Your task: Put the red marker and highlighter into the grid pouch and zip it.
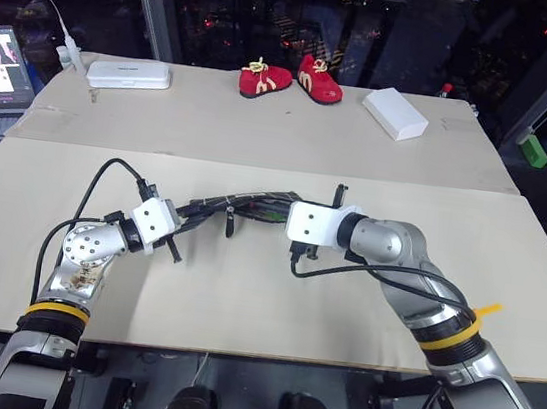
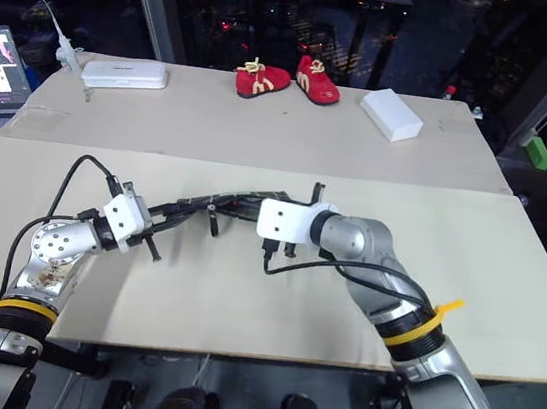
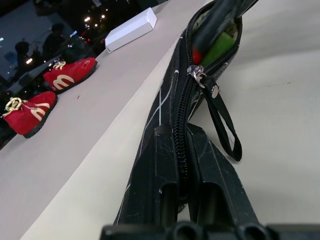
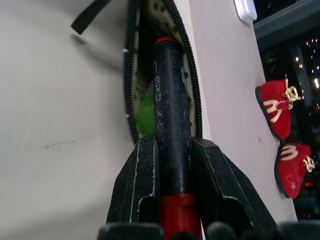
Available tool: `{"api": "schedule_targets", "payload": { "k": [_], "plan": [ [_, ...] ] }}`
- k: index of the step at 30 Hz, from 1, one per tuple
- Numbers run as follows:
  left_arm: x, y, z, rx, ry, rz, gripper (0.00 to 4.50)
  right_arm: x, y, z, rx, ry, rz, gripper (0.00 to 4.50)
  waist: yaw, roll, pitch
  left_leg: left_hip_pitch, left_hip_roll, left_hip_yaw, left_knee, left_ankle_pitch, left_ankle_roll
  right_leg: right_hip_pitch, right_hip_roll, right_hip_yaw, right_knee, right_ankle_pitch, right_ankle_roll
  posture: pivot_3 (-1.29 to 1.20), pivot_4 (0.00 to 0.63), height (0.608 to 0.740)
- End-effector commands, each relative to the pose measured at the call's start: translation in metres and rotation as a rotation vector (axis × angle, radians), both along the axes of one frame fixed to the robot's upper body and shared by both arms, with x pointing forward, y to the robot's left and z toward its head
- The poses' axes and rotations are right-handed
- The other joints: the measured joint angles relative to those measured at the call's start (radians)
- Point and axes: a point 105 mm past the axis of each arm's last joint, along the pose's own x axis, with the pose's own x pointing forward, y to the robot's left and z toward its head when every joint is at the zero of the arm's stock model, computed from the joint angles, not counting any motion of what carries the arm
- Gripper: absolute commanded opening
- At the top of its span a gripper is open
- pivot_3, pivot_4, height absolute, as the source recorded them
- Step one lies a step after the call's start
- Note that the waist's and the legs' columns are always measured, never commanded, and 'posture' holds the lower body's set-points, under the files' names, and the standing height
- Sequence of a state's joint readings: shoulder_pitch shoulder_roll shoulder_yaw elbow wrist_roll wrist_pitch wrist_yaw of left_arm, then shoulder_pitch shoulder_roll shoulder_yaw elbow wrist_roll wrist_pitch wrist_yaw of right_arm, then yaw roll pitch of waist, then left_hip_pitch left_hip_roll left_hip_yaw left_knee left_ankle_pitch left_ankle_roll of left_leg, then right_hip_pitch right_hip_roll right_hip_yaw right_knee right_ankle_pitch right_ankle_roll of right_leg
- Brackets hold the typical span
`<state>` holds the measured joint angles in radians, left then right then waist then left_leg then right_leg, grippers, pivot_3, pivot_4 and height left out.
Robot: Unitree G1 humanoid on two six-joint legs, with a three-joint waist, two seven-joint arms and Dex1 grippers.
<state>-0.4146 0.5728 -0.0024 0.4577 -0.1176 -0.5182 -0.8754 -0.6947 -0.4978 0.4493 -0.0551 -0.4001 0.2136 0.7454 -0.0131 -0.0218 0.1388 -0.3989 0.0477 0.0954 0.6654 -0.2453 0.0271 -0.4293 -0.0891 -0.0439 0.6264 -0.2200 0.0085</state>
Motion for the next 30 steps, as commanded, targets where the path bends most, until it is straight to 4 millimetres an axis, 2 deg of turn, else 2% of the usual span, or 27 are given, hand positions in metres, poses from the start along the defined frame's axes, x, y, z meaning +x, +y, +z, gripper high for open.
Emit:
{"api": "schedule_targets", "payload": {
  "k": [1, 7, 11, 18, 21, 24, 26, 27, 30],
  "plan": [
    [0.001, 0.000, 0.010, -0.012, -0.035, 0.000, 0.00, 0.002, 0.001, 0.010, -0.033, -0.061, 0.011, 0.56, 0.000, 0.000, 0.000, 0.000, 0.000, 0.000, 0.000, 0.000, 0.000, 0.000, 0.000, 0.000, 0.000, 0.000, 0.000, 0.00, 0.150, 0.740],
    [0.001, -0.001, 0.010, -0.015, -0.035, 0.002, 0.00, -0.002, 0.014, -0.007, -0.123, -0.074, 0.069, 0.56, -0.001, 0.000, 0.000, 0.000, 0.000, 0.000, 0.000, 0.000, 0.000, 0.000, 0.000, 0.000, 0.000, 0.000, 0.000, 0.00, 0.150, 0.740],
    [0.001, -0.001, 0.011, -0.018, -0.036, 0.003, 0.00, 0.000, 0.041, -0.014, -0.092, -0.053, 0.103, 0.56, -0.009, 0.000, 0.000, 0.001, 0.000, 0.001, 0.000, 0.000, 0.000, 0.000, 0.000, 0.000, 0.001, 0.000, 0.000, 0.00, 0.150, 0.740],
    [0.001, -0.002, 0.011, -0.021, -0.036, 0.002, 0.00, 0.024, 0.048, -0.003, -0.039, -0.058, 0.001, 0.56, -0.001, 0.000, 0.000, 0.000, 0.000, 0.001, 0.000, 0.001, -0.001, 0.000, 0.000, 0.000, 0.002, 0.000, 0.000, 0.00, 0.150, 0.740],
    [0.001, -0.002, 0.010, -0.022, -0.035, 0.002, 0.00, 0.023, 0.056, 0.000, -0.011, -0.051, 0.020, 0.56, -0.001, 0.000, 0.000, 0.000, 0.000, 0.001, 0.000, 0.001, -0.001, 0.000, 0.000, 0.000, 0.002, 0.000, 0.000, 0.00, 0.150, 0.740],
    [0.001, -0.002, 0.010, -0.023, -0.034, 0.003, 0.00, 0.013, 0.066, 0.000, 0.025, -0.015, 0.082, 0.56, -0.002, 0.000, 0.000, 0.000, 0.000, 0.000, 0.000, 0.000, -0.001, 0.000, 0.000, 0.000, 0.002, 0.000, 0.000, 0.00, 0.150, 0.740],
    [0.002, -0.002, 0.010, -0.023, -0.035, 0.003, 0.00, 0.004, 0.069, -0.005, 0.064, 0.069, 0.104, 1.56, -0.002, 0.000, 0.000, 0.000, 0.000, 0.000, 0.000, 0.000, -0.001, 0.000, 0.000, 0.000, 0.002, 0.000, 0.000, 0.00, 0.150, 0.740],
    [0.002, -0.002, 0.011, -0.023, -0.036, 0.003, 0.00, 0.001, 0.069, -0.004, 0.089, 0.094, 0.106, 1.73, -0.002, 0.000, 0.000, 0.000, 0.000, 0.000, 0.000, 0.000, -0.001, 0.000, 0.000, -0.001, 0.002, 0.000, 0.000, 0.00, 0.150, 0.740],
    [0.002, -0.002, 0.011, -0.024, -0.037, 0.004, 0.00, 0.007, 0.064, 0.003, 0.131, 0.088, 0.063, 2.88, -0.002, 0.000, 0.000, 0.000, 0.000, 0.000, 0.000, 0.000, -0.001, 0.000, 0.000, -0.001, 0.003, 0.000, 0.000, 0.00, 0.150, 0.740]
  ]
}}
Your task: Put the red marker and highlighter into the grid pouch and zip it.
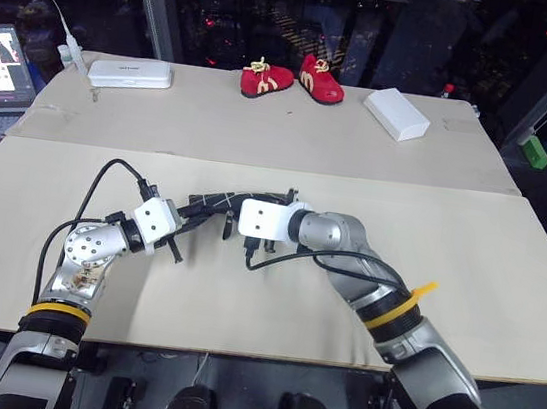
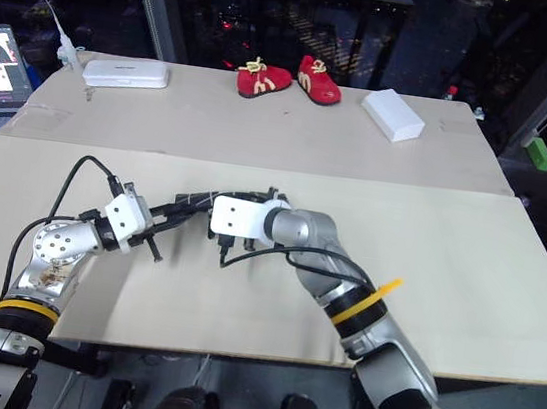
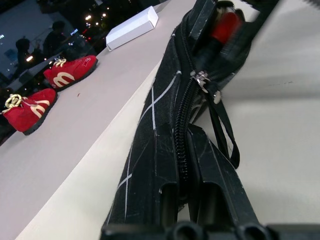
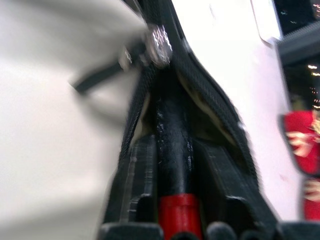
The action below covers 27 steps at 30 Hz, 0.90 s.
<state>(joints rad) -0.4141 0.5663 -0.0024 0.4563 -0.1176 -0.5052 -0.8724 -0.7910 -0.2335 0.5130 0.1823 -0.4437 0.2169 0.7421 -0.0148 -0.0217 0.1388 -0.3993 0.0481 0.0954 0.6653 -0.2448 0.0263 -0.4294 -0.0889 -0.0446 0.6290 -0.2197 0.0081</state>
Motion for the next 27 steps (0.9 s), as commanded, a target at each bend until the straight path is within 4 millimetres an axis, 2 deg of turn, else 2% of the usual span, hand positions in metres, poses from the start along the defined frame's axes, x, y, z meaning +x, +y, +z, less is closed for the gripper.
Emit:
{"api": "schedule_targets", "payload": {
  "k": [1, 2, 6, 8, 10, 15, 17, 21, 24, 27],
  "plan": [
    [0.002, -0.001, 0.012, -0.015, -0.047, -0.001, 0.00, 0.003, -0.004, 0.025, 0.082, -0.022, -0.021, 3.17, 0.000, 0.000, 0.000, 0.000, 0.000, 0.000, 0.000, 0.000, 0.000, 0.000, 0.000, 0.000, 0.000, 0.000, 0.000, 0.00, 0.150, 0.740],
    [0.002, -0.001, 0.012, -0.015, -0.047, -0.002, 0.00, 0.002, -0.007, 0.026, 0.094, 0.005, -0.014, 3.46, 0.000, 0.000, 0.000, 0.000, 0.000, 0.000, 0.000, 0.000, 0.000, 0.000, 0.000, 0.000, 0.000, 0.000, 0.000, 0.00, 0.150, 0.740],
    [0.001, -0.002, 0.012, -0.013, -0.047, -0.004, 0.00, 0.002, -0.027, 0.047, 0.193, 0.044, -0.028, 3.46, 0.001, 0.000, 0.000, 0.001, 0.000, -0.001, 0.000, 0.000, 0.000, 0.000, 0.000, 0.000, -0.001, 0.000, 0.000, 0.00, 0.150, 0.740],
    [0.001, -0.001, 0.012, -0.012, -0.046, -0.005, 0.00, 0.000, -0.045, 0.060, 0.250, 0.061, -0.023, 3.46, 0.002, 0.000, 0.000, 0.000, 0.000, -0.001, 0.000, 0.000, 0.000, 0.000, 0.000, 0.000, -0.001, 0.000, 0.000, 0.00, 0.150, 0.740],
    [0.001, -0.001, 0.013, -0.010, -0.048, -0.004, 0.00, -0.015, -0.070, 0.063, 0.306, 0.168, 0.009, 3.46, 0.006, 0.000, 0.000, 0.000, 0.000, -0.001, 0.000, 0.000, 0.000, 0.000, 0.000, -0.001, -0.001, 0.000, 0.000, 0.00, 0.150, 0.740],
    [0.000, 0.001, 0.013, -0.008, -0.048, 0.000, 0.00, -0.056, -0.099, 0.051, 0.390, 0.420, 0.080, 3.46, 0.009, 0.000, 0.000, 0.000, 0.000, -0.003, 0.000, -0.001, 0.001, 0.003, -0.001, -0.002, -0.003, 0.000, 0.000, 0.00, 0.150, 0.740],
    [0.000, 0.002, 0.012, -0.007, -0.048, 0.002, 0.00, -0.063, -0.094, 0.045, 0.475, 0.517, 0.057, 3.46, 0.003, 0.000, 0.000, 0.000, 0.000, -0.003, 0.000, -0.001, 0.001, 0.003, -0.001, -0.002, -0.004, 0.000, 0.000, 0.00, 0.150, 0.740],
    [-0.001, 0.004, 0.012, -0.005, -0.047, 0.006, 0.00, -0.071, -0.057, 0.031, 0.665, 0.750, -0.024, 3.46, -0.011, 0.000, 0.000, 0.006, 0.002, -0.006, 0.000, -0.001, 0.001, 0.003, 0.001, 0.002, 0.000, 0.000, -0.001, 0.00, 0.150, 0.740],
    [-0.001, 0.003, 0.013, -0.005, -0.048, 0.004, 0.00, -0.057, -0.039, 0.019, 0.727, 0.791, -0.158, 3.46, -0.007, 0.000, 0.000, 0.009, 0.002, -0.008, -0.001, 0.000, 0.000, 0.005, 0.002, 0.002, 0.002, 0.000, -0.002, 0.00, 0.150, 0.740],
    [-0.002, 0.002, 0.012, -0.004, -0.048, -0.001, 0.00, -0.044, -0.027, 0.006, 0.707, 0.776, -0.243, 3.46, -0.001, 0.000, 0.000, 0.008, 0.001, -0.007, 0.000, 0.000, 0.000, 0.005, 0.001, 0.003, 0.001, 0.000, -0.002, 0.00, 0.150, 0.740]
  ]
}}
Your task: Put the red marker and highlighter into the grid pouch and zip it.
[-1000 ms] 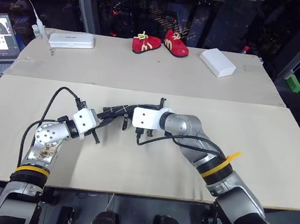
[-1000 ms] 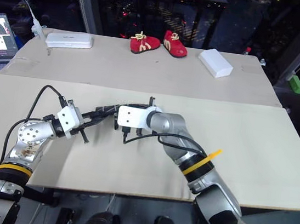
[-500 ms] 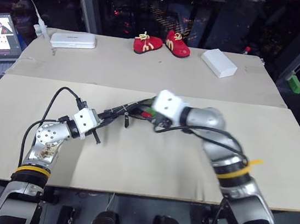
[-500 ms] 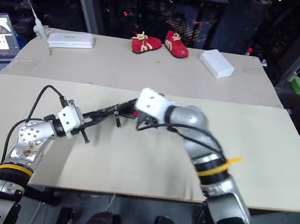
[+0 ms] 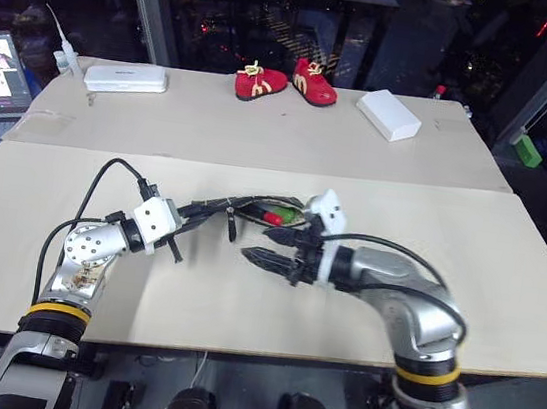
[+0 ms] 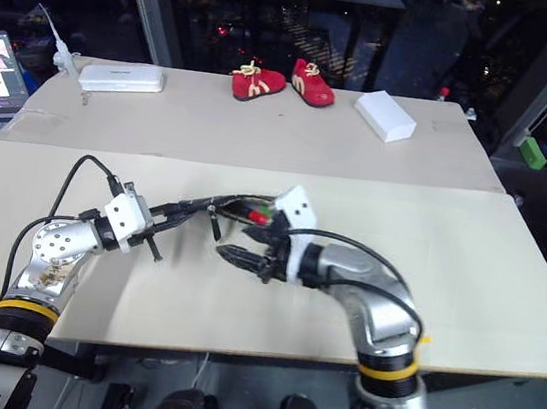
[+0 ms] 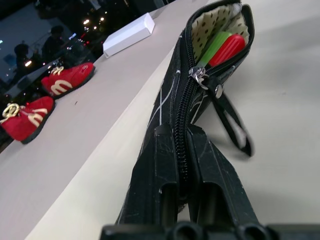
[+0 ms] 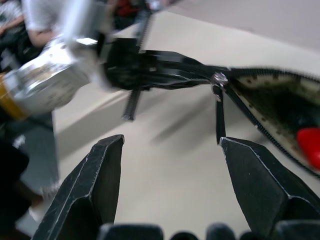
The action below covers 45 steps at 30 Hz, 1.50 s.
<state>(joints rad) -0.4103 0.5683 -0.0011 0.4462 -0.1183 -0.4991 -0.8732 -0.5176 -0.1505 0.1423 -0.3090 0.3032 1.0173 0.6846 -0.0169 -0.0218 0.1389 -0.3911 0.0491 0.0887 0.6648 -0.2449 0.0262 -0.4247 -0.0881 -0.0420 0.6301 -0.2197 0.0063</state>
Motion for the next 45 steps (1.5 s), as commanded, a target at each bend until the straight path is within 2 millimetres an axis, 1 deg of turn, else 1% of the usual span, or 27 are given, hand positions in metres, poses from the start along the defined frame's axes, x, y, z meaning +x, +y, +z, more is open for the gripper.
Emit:
{"api": "schedule_targets", "payload": {
  "k": [1, 4, 7, 11, 15, 20, 24, 28, 32, 33, 34, 35, 42, 43, 45],
  "plan": [
    [-0.001, 0.002, 0.012, -0.005, -0.048, 0.000, 0.00, 0.016, 0.006, -0.003, -0.047, -0.011, -0.091, 3.46, 0.003, 0.000, 0.000, -0.001, -0.001, 0.000, 0.000, 0.000, 0.000, 0.000, -0.001, 0.000, -0.001, 0.000, 0.000, 0.00, 0.150, 0.740],
    [-0.001, 0.002, 0.012, -0.004, -0.047, 0.001, 0.00, 0.027, 0.011, -0.005, -0.084, -0.044, -0.135, 3.46, 0.006, 0.000, 0.000, -0.005, -0.002, 0.001, 0.000, 0.000, 0.001, -0.001, -0.002, -0.002, -0.002, 0.000, 0.001, 0.00, 0.150, 0.740],
    [-0.001, 0.002, 0.012, -0.004, -0.048, 0.001, 0.00, 0.032, 0.018, -0.004, -0.077, -0.046, -0.145, 3.46, 0.004, 0.000, 0.000, -0.008, -0.002, 0.001, 0.000, 0.000, 0.001, -0.003, -0.002, -0.002, -0.002, 0.001, 0.002, 0.00, 0.150, 0.740],
    [-0.001, 0.002, 0.011, -0.006, -0.046, 0.002, 0.00, 0.044, 0.036, -0.002, -0.062, -0.055, -0.169, 3.46, -0.003, 0.000, 0.000, -0.007, -0.001, 0.002, 0.000, 0.000, 0.001, -0.003, -0.001, -0.003, -0.003, 0.001, 0.002, 0.00, 0.150, 0.740],
    [-0.001, 0.001, 0.011, -0.007, -0.045, 0.001, 0.00, 0.043, 0.048, 0.005, -0.014, -0.044, -0.145, 3.46, -0.003, 0.000, 0.000, -0.007, 0.000, 0.001, 0.000, 0.000, 0.000, -0.004, 0.000, -0.004, -0.003, 0.001, 0.002, 0.00, 0.150, 0.740],
    [0.000, 0.000, 0.010, -0.010, -0.043, 0.001, 0.00, 0.043, 0.056, 0.012, 0.039, -0.013, -0.125, 3.46, -0.002, 0.000, 0.000, -0.008, -0.001, 0.000, 0.000, 0.000, 0.000, -0.003, -0.001, -0.004, -0.002, 0.001, 0.002, 0.00, 0.150, 0.740],
    [0.001, -0.003, 0.009, -0.017, -0.041, -0.004, 0.00, 0.047, 0.066, 0.011, 0.046, 0.009, -0.112, 3.46, -0.002, 0.000, 0.000, -0.008, -0.001, 0.000, 0.000, 0.000, 0.000, -0.003, -0.001, -0.004, -0.002, 0.001, 0.002, 0.00, 0.150, 0.740],
    [0.000, -0.005, 0.008, -0.022, -0.040, -0.006, 0.00, 0.049, 0.069, 0.013, 0.049, -0.002, -0.108, 2.38, -0.003, 0.000, 0.000, -0.008, 0.000, 0.000, 0.000, 0.000, 0.000, -0.004, -0.001, -0.004, -0.002, 0.001, 0.002, 0.00, 0.150, 0.740],
    [0.000, -0.005, 0.008, -0.025, -0.041, -0.001, 0.00, 0.052, 0.061, 0.012, 0.049, -0.003, -0.126, 1.04, -0.003, 0.000, 0.000, -0.008, 0.000, -0.001, 0.000, 0.000, 0.000, -0.003, -0.001, -0.004, -0.001, 0.001, 0.002, 0.00, 0.150, 0.740],
    [0.000, -0.004, 0.008, -0.026, -0.041, 0.001, 0.00, 0.053, 0.058, 0.011, 0.047, -0.004, -0.128, 0.43, -0.003, 0.000, 0.000, -0.008, 0.000, 0.000, 0.000, 0.000, 0.000, -0.003, -0.001, -0.004, -0.001, 0.001, 0.002, 0.00, 0.150, 0.740],
    [0.000, -0.004, 0.008, -0.027, -0.041, 0.002, 0.00, 0.054, 0.056, 0.010, 0.045, -0.004, -0.129, 0.34, -0.002, 0.000, 0.000, -0.008, 0.000, 0.000, 0.000, 0.000, 0.000, -0.003, -0.001, -0.004, -0.001, 0.001, 0.002, 0.00, 0.150, 0.740],
    [0.000, -0.005, 0.008, -0.028, -0.041, 0.001, 0.00, 0.055, 0.054, 0.010, 0.043, -0.006, -0.135, 0.06, -0.002, 0.000, 0.000, -0.008, -0.001, 0.000, 0.000, 0.000, 0.000, -0.003, -0.001, -0.004, -0.001, 0.001, 0.002, 0.00, 0.150, 0.740],
    [0.000, -0.006, 0.007, -0.028, -0.040, -0.003, 0.00, 0.056, 0.038, 0.014, 0.023, -0.032, -0.139, 0.06, -0.002, 0.000, 0.000, -0.008, 0.000, 0.000, 0.000, 0.000, 0.000, -0.003, -0.001, -0.004, -0.001, 0.001, 0.002, 0.00, 0.150, 0.740],
    [0.001, -0.006, 0.008, -0.028, -0.040, -0.003, 0.00, 0.054, 0.032, 0.016, 0.012, -0.048, -0.133, 0.06, -0.002, 0.000, 0.000, -0.008, -0.001, 0.000, 0.000, 0.000, 0.000, -0.003, -0.001, -0.004, -0.001, 0.001, 0.002, 0.00, 0.150, 0.740],
    [0.001, -0.006, 0.008, -0.027, -0.041, -0.004, 0.00, 0.050, 0.007, 0.017, -0.029, -0.085, -0.124, 0.06, 0.004, 0.000, 0.000, -0.009, 0.000, -0.001, 0.000, 0.000, 0.000, -0.003, -0.001, -0.004, -0.002, 0.001, 0.002, 0.00, 0.150, 0.740]
  ]
}}
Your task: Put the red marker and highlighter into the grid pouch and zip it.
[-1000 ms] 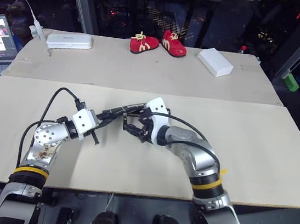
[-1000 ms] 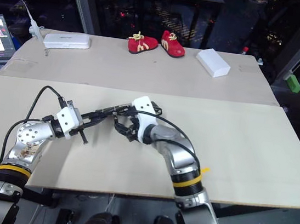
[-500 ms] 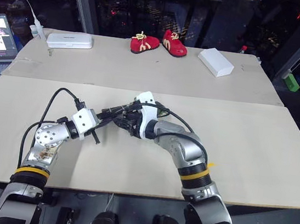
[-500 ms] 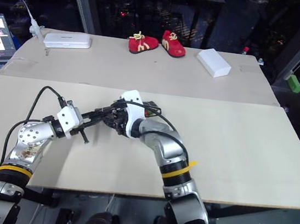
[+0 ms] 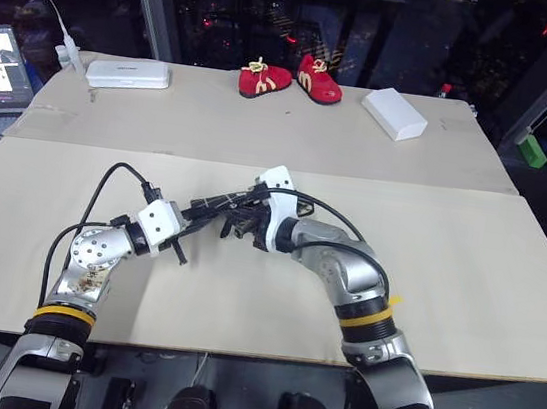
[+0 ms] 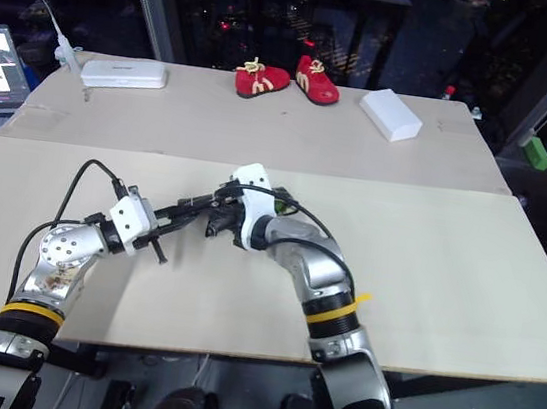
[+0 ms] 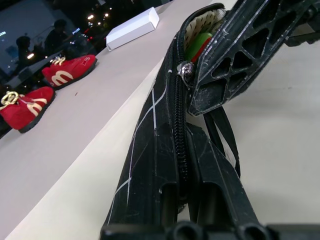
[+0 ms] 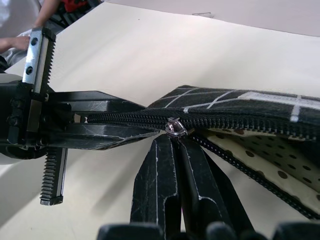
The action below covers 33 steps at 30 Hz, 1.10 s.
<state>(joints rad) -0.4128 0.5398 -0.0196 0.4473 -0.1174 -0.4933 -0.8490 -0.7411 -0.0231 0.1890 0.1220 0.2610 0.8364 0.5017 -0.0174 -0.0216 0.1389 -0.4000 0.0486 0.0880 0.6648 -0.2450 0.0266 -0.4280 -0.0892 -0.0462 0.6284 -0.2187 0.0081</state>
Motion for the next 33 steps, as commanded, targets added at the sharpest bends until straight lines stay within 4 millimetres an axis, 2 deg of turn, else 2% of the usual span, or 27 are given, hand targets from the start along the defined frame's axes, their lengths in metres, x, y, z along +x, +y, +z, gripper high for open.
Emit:
{"api": "schedule_targets", "payload": {
  "k": [1, 7, 10, 18, 22, 24, 25, 27, 29, 30, 33],
  "plan": [
    [0.000, 0.003, 0.011, 0.003, -0.047, 0.000, 0.00, -0.005, -0.043, 0.021, -0.029, -0.112, 0.001, 0.06, 0.008, 0.000, 0.000, -0.001, 0.000, 0.000, 0.000, 0.000, 0.000, 0.001, -0.001, -0.002, 0.000, 0.000, 0.000, 0.00, 0.150, 0.740],
    [0.000, 0.005, 0.011, 0.006, -0.046, 0.001, 0.00, 0.000, -0.101, 0.022, -0.118, -0.129, -0.078, 0.06, 0.001, 0.000, 0.000, -0.001, -0.001, 0.000, 0.000, 0.000, 0.001, 0.001, -0.001, -0.001, -0.002, 0.000, 0.001, 0.00, 0.150, 0.740],
    [0.000, 0.005, 0.012, 0.009, -0.046, 0.001, 0.00, 0.002, -0.121, 0.025, -0.143, -0.136, -0.106, 0.06, 0.000, 0.000, 0.000, 0.000, -0.001, 0.000, 0.000, 0.000, 0.001, 0.000, 0.000, -0.001, -0.003, 0.000, 0.000, 0.00, 0.150, 0.740],
    [0.000, 0.008, 0.013, 0.016, -0.048, 0.002, 0.00, 0.014, -0.157, 0.029, -0.175, -0.152, -0.200, 0.06, 0.003, 0.000, 0.000, 0.001, -0.001, 0.001, 0.000, 0.000, 0.000, 0.000, 0.000, 0.000, -0.003, 0.000, 0.000, 0.00, 0.150, 0.740],
    [0.000, 0.009, 0.014, 0.018, -0.046, 0.002, 0.00, 0.018, -0.158, 0.030, -0.126, -0.158, -0.220, 0.06, 0.004, 0.000, 0.000, 0.000, -0.001, 0.002, 0.000, 0.000, 0.000, 0.000, -0.001, 0.000, -0.003, 0.000, 0.000, 0.00, 0.150, 0.740],
    [0.000, 0.009, 0.014, 0.018, -0.046, 0.001, 0.00, 0.012, -0.151, 0.026, -0.114, -0.154, -0.174, 0.72, 0.004, 0.000, 0.000, 0.000, -0.001, 0.003, 0.000, 0.000, 0.000, 0.000, 0.000, 0.000, -0.004, 0.000, 0.000, 0.00, 0.150, 0.740],
    [0.000, 0.008, 0.014, 0.017, -0.047, 0.000, 0.00, 0.008, -0.145, 0.024, -0.099, -0.140, -0.148, 0.84, 0.005, 0.000, 0.000, 0.000, -0.001, 0.003, 0.000, 0.000, 0.000, 0.000, -0.001, 0.000, -0.003, 0.000, 0.000, 0.00, 0.150, 0.740],
    [0.000, 0.007, 0.014, 0.016, -0.047, -0.003, 0.00, 0.005, -0.139, 0.019, -0.077, -0.112, -0.133, 1.69, 0.005, 0.000, 0.000, 0.000, -0.001, 0.002, 0.000, 0.000, 0.000, 0.001, 0.000, -0.001, -0.004, 0.000, 0.000, 0.00, 0.150, 0.740],
    [0.000, 0.005, 0.014, 0.013, -0.045, -0.012, 0.00, -0.005, -0.130, 0.017, -0.010, -0.063, -0.075, 2.29, 0.005, 0.000, 0.000, 0.000, -0.001, 0.002, 0.000, 0.000, 0.000, 0.001, 0.000, 0.000, -0.004, 0.000, 0.000, 0.00, 0.150, 0.740],
    [-0.002, 0.002, 0.014, 0.008, -0.043, -0.026, 0.00, -0.012, -0.132, 0.013, -0.003, -0.046, -0.044, 2.63, 0.004, 0.000, 0.000, 0.000, -0.001, 0.002, 0.000, 0.000, 0.000, 0.001, 0.000, 0.000, -0.003, 0.000, 0.000, 0.00, 0.150, 0.740],
    [-0.006, -0.007, 0.015, 0.011, -0.048, -0.072, 0.00, -0.028, -0.149, 0.007, -0.050, -0.048, 0.001, 2.63, 0.010, 0.000, 0.000, 0.000, -0.001, 0.001, 0.000, 0.000, 0.000, 0.001, -0.001, 0.000, -0.004, 0.000, 0.000, 0.00, 0.150, 0.740]
  ]
}}
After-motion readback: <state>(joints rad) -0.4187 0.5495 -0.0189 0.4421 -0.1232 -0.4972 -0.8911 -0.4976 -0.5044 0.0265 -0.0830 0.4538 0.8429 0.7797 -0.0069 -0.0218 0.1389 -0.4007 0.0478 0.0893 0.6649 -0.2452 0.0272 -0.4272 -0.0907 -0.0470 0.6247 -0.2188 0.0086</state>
